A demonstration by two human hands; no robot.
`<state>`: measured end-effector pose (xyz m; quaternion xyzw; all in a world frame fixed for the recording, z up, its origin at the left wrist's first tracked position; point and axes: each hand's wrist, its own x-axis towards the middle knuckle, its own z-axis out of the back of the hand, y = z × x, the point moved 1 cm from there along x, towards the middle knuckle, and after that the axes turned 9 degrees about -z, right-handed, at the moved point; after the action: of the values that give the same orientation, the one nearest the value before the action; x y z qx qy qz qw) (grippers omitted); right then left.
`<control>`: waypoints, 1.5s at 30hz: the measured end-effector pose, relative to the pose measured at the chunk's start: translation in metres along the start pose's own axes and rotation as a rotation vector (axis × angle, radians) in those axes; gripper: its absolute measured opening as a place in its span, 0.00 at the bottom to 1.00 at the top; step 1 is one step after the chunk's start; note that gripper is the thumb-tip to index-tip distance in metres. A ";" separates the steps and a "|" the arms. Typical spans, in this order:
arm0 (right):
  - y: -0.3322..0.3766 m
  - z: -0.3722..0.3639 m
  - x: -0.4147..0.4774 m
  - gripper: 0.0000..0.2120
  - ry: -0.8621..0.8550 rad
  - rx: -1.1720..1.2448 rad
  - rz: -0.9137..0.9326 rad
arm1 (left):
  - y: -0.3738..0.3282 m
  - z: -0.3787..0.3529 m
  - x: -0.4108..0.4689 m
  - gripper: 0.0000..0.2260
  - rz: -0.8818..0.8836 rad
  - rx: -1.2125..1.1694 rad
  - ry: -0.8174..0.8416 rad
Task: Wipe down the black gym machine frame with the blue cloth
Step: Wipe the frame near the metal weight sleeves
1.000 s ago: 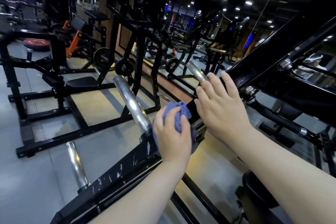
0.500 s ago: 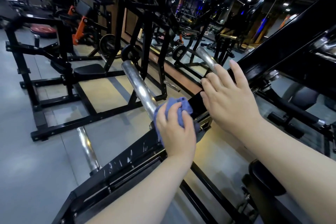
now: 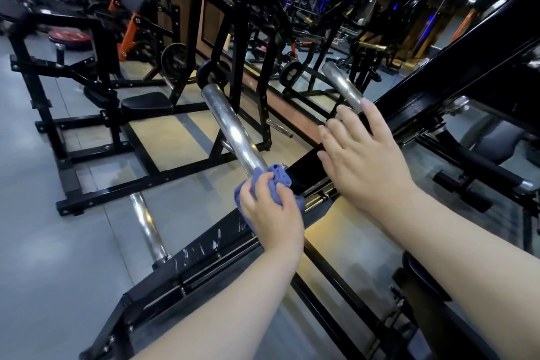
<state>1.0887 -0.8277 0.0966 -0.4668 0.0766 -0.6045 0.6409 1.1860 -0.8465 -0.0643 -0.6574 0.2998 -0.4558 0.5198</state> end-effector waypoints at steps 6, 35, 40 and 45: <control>0.003 0.000 -0.001 0.25 0.014 0.002 0.013 | -0.009 0.003 0.004 0.14 -0.427 0.029 0.213; 0.036 -0.003 -0.002 0.27 0.122 0.046 0.022 | 0.010 0.010 -0.001 0.13 -0.264 0.023 0.119; 0.044 -0.005 -0.002 0.27 0.124 0.032 0.020 | 0.053 0.021 -0.001 0.14 -0.245 0.049 0.096; 0.046 -0.005 -0.004 0.27 0.141 0.044 0.029 | 0.086 0.038 -0.001 0.11 0.187 0.073 -0.034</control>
<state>1.1168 -0.8343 0.0600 -0.4077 0.1149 -0.6282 0.6527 1.2271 -0.8538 -0.1487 -0.6148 0.3341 -0.4047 0.5887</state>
